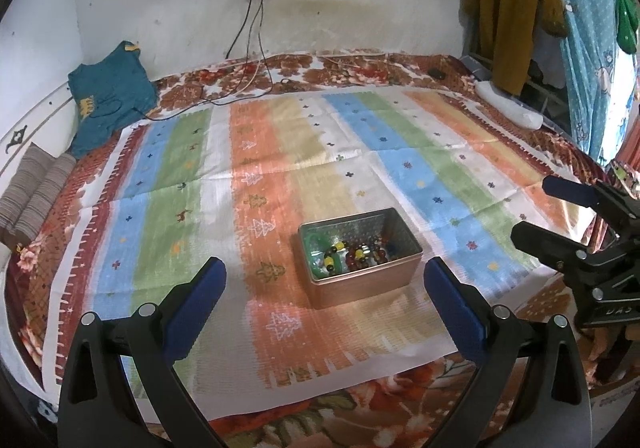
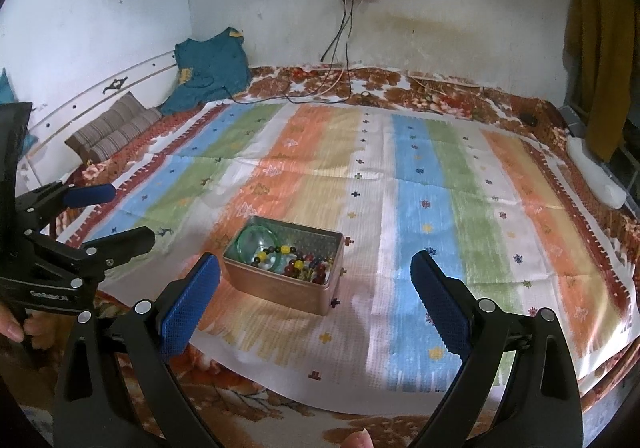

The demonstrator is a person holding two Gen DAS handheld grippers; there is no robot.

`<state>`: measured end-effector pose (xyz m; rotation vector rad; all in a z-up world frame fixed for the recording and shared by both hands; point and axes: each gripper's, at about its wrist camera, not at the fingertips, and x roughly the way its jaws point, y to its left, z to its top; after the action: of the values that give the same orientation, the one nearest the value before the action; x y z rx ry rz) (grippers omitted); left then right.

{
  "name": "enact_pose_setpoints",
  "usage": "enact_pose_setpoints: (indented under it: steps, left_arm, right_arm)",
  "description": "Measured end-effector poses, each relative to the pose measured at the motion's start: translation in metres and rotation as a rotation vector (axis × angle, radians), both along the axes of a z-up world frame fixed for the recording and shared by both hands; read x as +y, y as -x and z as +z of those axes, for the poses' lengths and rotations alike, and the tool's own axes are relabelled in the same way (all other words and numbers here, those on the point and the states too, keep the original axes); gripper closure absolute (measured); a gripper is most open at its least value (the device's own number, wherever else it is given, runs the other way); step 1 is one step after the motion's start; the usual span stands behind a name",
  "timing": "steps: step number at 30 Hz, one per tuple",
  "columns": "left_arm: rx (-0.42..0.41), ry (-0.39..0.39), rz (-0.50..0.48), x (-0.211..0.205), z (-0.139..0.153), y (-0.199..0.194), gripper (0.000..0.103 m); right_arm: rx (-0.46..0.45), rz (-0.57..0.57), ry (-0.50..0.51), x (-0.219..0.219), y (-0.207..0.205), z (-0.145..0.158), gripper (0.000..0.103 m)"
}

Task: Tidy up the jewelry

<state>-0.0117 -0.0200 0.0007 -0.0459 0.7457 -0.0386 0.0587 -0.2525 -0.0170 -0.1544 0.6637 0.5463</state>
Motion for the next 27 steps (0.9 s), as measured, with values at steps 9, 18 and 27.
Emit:
enact_pose_setpoints:
  steps: [9, 18, 27]
  left_arm:
    - [-0.006, 0.009, -0.009, -0.0006, 0.0015, 0.0032, 0.006]
    - [-0.022, 0.011, -0.019, -0.0056, 0.0044, 0.0073, 0.006]
    - [-0.028, 0.016, -0.027, -0.0043, 0.0049, 0.0085, 0.006]
  right_arm:
    - [-0.036, 0.008, 0.019, 0.0029, 0.0076, 0.0007, 0.006]
    - [-0.034, 0.0, 0.006, 0.0028, 0.0088, 0.0014, 0.006]
    - [-0.029, 0.002, 0.001, 0.0011, 0.0081, 0.0014, 0.006]
